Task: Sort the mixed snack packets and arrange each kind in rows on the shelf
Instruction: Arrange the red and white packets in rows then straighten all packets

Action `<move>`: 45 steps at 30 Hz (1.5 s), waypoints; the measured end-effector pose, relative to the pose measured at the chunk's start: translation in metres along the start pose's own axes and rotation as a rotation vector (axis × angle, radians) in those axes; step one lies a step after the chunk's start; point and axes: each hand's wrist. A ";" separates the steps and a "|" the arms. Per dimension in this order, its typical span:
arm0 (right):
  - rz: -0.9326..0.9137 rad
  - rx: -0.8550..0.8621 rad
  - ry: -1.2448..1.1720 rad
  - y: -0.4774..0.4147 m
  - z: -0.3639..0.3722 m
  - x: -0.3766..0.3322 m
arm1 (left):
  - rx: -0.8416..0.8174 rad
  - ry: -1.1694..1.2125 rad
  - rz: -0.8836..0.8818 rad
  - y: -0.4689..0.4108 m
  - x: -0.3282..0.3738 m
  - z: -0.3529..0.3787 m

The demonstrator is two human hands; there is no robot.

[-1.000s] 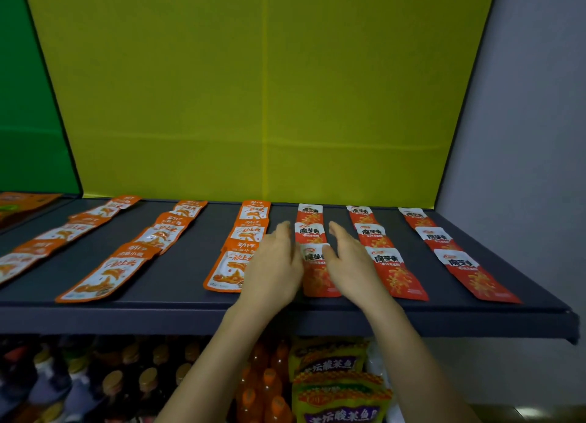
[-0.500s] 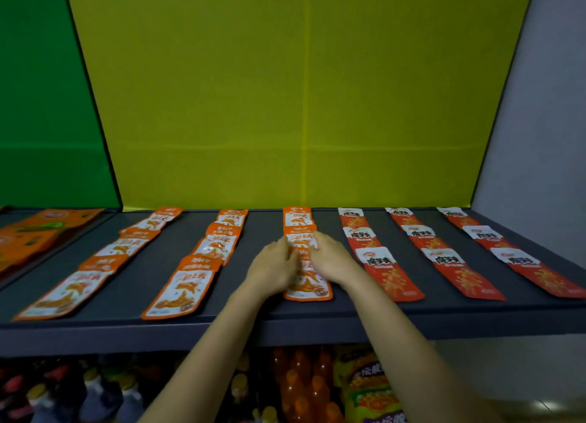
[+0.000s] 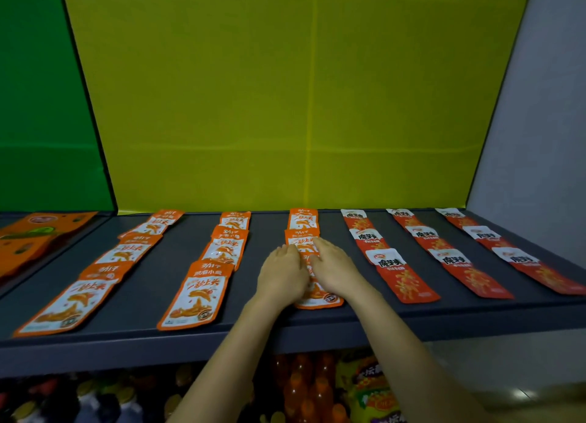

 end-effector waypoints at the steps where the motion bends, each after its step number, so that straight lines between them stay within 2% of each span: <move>1: 0.012 -0.003 -0.026 -0.002 -0.002 0.000 | -0.002 0.027 -0.011 -0.002 0.000 -0.002; 5: 0.064 0.008 -0.119 -0.024 -0.013 0.001 | -0.005 0.119 -0.083 -0.026 -0.001 -0.012; 11: 0.112 0.007 -0.089 -0.057 -0.014 0.005 | -0.006 0.070 -0.151 -0.061 0.005 -0.008; 19: 0.079 0.067 0.068 -0.071 0.002 0.010 | 0.036 0.013 -0.130 -0.072 0.003 0.004; 38: 0.079 0.078 0.018 -0.072 0.009 0.003 | 0.060 0.086 -0.140 -0.070 -0.004 0.003; 45: -0.009 0.179 -0.112 -0.067 -0.006 0.000 | 0.222 0.150 -0.131 -0.067 -0.004 -0.029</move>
Point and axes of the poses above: each hand's wrist, its own y-axis away from the middle knuckle, its own z-axis out of the palm, x = y × z
